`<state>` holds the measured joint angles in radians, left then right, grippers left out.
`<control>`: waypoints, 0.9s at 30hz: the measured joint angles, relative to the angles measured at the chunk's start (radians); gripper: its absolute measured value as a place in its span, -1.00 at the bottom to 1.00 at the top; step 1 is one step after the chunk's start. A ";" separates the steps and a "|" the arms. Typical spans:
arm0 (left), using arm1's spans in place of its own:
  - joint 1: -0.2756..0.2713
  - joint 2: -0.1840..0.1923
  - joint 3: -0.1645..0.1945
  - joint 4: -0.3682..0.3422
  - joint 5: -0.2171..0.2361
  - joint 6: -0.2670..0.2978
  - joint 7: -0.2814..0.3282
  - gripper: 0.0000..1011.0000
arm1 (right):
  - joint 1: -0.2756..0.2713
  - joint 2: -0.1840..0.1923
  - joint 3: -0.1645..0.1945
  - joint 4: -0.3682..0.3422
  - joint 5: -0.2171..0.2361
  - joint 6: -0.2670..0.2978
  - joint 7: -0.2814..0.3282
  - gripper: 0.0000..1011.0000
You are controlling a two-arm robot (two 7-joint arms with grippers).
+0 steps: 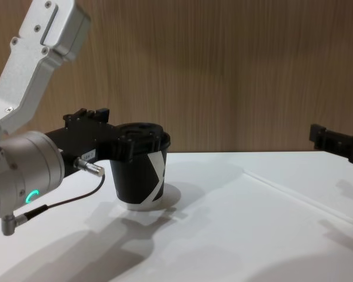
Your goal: Pick up the straw with one hand, pass it to the other hand, and insert it into the cup.
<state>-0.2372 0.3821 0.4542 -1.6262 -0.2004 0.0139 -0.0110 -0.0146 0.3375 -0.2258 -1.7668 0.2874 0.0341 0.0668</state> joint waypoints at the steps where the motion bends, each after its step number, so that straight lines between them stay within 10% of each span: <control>1: 0.000 0.000 0.000 0.000 0.000 0.000 0.000 0.98 | 0.000 0.000 0.000 0.000 0.000 0.000 0.000 0.98; 27: 0.000 0.000 0.000 0.000 0.000 0.000 0.000 0.98 | 0.000 0.000 0.000 0.000 0.000 0.000 0.000 0.98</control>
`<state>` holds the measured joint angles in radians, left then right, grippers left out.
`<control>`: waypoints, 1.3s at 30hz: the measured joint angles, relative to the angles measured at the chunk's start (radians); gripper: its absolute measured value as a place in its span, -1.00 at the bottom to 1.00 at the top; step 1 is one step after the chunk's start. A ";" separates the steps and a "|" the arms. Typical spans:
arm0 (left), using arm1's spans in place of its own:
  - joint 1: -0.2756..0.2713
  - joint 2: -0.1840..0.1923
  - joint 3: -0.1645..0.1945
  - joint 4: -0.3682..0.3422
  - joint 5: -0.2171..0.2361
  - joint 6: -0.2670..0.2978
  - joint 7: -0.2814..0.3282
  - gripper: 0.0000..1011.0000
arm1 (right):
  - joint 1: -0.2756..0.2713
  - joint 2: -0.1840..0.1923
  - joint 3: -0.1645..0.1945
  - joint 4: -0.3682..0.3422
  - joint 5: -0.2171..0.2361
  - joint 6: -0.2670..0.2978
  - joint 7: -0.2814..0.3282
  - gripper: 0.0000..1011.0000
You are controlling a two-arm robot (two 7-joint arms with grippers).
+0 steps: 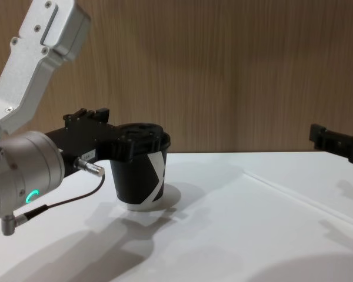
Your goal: Pick up the straw with one hand, pass it to the other hand, and insert it into the cup.
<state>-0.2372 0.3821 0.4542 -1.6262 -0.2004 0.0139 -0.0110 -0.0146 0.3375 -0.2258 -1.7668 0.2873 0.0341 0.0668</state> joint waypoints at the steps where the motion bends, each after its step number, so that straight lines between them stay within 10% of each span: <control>1: 0.000 0.000 0.000 0.000 0.000 0.000 0.000 0.98 | 0.000 0.000 0.000 0.000 0.000 0.000 0.000 0.98; 39: 0.000 0.000 0.000 0.000 0.000 0.000 0.000 0.98 | -0.021 0.047 0.021 -0.002 0.002 0.003 0.058 0.98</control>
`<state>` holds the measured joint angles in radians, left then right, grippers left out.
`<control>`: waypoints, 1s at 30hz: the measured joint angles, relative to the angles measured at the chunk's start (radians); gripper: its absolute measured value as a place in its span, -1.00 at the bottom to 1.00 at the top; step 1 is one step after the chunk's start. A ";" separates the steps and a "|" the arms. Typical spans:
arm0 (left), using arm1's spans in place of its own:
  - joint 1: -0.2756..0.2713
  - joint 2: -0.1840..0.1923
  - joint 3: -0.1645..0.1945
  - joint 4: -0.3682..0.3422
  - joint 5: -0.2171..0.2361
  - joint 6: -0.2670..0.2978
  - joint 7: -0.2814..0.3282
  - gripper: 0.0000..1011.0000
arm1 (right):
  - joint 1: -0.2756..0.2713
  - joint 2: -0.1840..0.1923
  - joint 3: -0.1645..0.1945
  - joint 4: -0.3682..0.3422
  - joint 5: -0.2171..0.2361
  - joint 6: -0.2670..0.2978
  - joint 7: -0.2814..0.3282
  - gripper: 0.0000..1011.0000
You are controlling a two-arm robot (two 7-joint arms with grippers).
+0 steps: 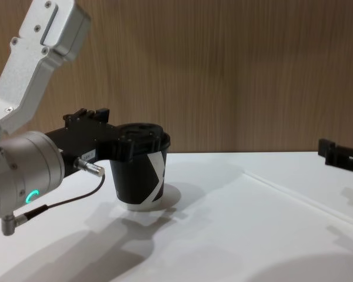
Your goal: Pick up the straw with one hand, pass it to the other hand, and insert it into the cup.
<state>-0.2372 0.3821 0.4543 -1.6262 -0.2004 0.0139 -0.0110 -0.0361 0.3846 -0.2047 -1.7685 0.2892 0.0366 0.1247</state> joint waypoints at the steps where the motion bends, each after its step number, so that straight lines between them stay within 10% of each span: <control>1: 0.000 0.000 0.000 0.000 0.000 0.000 0.000 0.98 | 0.000 0.006 0.000 0.004 0.001 0.000 0.011 0.98; 30: 0.000 0.000 0.000 0.000 0.000 0.000 0.000 0.98 | 0.113 0.045 -0.021 0.163 0.023 0.118 0.165 0.98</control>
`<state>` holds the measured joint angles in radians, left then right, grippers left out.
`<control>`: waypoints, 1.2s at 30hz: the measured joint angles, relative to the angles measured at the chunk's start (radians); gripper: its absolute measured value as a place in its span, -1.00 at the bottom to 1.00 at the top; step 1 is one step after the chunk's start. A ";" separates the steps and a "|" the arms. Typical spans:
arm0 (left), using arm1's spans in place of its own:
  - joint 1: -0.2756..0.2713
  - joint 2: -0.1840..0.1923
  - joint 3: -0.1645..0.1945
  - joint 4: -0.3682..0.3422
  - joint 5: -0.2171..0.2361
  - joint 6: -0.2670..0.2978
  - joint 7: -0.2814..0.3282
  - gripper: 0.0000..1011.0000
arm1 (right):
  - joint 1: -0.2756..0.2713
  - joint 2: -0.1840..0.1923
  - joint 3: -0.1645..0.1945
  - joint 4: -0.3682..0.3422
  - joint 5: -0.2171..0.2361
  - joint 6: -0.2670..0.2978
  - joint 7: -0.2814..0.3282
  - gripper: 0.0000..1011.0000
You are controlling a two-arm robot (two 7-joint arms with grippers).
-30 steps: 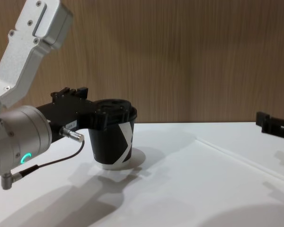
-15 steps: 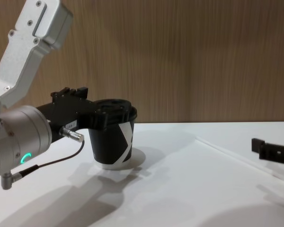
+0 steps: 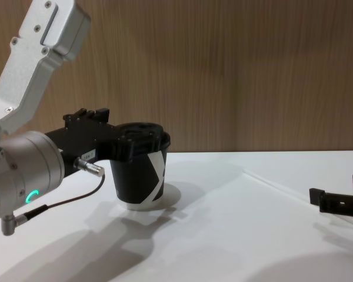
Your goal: Pick up the straw with one hand, pass it to the other hand, and insert it into the cup.
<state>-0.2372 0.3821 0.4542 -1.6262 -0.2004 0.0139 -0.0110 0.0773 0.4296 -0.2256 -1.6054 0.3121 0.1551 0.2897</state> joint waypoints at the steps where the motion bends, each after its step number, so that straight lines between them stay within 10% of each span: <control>1: 0.000 0.000 0.000 0.000 0.000 0.000 0.000 0.98 | 0.005 0.001 0.000 0.005 0.001 0.004 0.004 0.98; 36: 0.000 0.000 0.000 0.000 0.000 0.000 0.000 0.98 | 0.066 0.008 -0.019 0.069 0.020 0.055 0.037 0.98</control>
<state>-0.2372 0.3821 0.4542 -1.6262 -0.2004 0.0139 -0.0110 0.1435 0.4372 -0.2442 -1.5362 0.3320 0.2102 0.3271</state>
